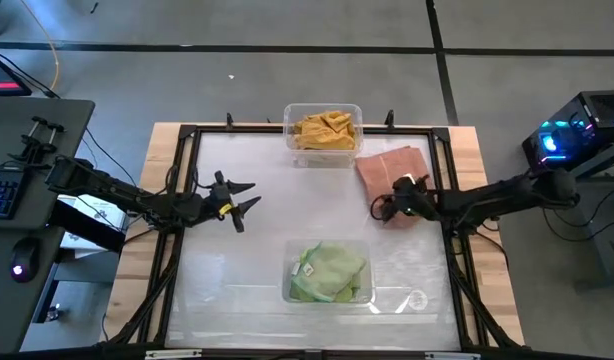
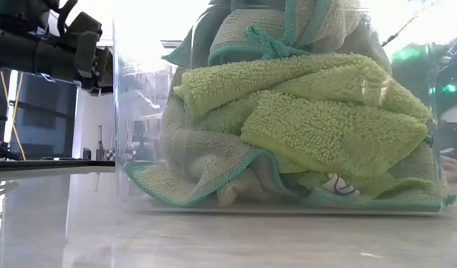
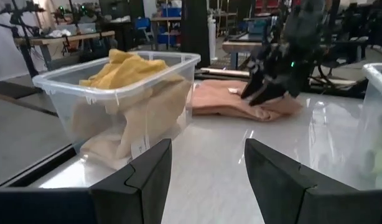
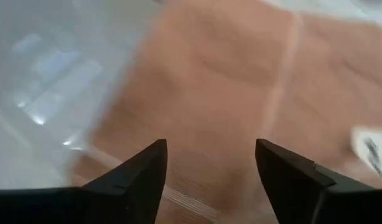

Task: Sort towels by color in basket
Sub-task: Put the brown towel into the top transparent bin

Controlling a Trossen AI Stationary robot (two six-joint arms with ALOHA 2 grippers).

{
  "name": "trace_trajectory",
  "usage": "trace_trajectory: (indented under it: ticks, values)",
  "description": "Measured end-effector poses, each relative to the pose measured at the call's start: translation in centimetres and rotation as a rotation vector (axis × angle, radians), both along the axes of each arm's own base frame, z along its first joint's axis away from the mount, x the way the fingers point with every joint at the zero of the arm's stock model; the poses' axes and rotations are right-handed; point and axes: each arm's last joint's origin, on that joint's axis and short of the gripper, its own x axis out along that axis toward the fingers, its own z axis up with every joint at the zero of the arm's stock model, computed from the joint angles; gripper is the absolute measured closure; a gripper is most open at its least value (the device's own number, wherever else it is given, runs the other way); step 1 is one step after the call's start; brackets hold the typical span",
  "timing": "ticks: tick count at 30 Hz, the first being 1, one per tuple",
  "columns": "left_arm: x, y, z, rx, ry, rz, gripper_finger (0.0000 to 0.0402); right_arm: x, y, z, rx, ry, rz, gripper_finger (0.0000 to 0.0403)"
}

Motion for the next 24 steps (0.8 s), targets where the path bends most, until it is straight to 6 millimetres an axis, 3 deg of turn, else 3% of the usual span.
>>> trace_trajectory:
  ticks: [7,11,18,24]
  values:
    - [0.0,0.0,0.7,0.008,-0.065,-0.001,0.0213,-2.2,0.2,-3.0,0.014,0.022,-0.082,0.0233]
    - [0.0,0.0,1.2,-0.003,-0.121,0.000,0.0213,-2.4,0.9,-3.5,0.017,-0.058,-0.025,0.0287]
    - [0.0,0.0,1.6,-0.018,-0.169,0.001,0.0213,-2.8,1.6,-3.7,-0.054,-0.022,-0.023,0.0383]
    - [0.0,0.0,1.9,-0.022,-0.202,-0.015,0.0213,-1.5,3.0,-2.5,-0.092,-0.170,0.068,0.0378]
